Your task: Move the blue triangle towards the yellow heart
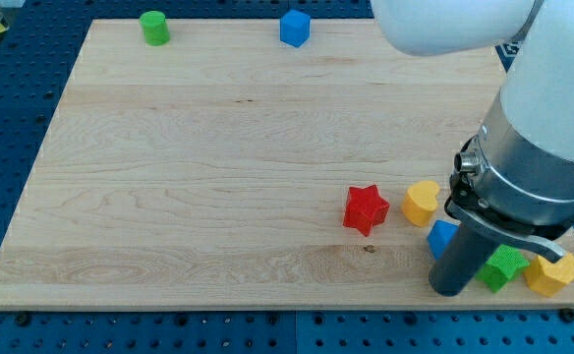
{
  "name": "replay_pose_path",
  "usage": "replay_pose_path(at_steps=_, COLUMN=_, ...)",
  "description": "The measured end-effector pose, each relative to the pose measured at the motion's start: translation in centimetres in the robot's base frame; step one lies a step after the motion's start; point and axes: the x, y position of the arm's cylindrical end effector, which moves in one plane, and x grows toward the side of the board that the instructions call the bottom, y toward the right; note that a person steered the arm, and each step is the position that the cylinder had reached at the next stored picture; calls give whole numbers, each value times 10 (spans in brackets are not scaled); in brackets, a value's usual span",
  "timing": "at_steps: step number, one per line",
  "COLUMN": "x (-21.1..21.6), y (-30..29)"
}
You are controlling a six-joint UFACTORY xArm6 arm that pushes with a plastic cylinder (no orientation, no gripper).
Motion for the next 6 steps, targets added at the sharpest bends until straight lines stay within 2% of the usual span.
replay_pose_path(at_steps=2, x=-29, y=0)
replay_pose_path(at_steps=6, x=-52, y=9)
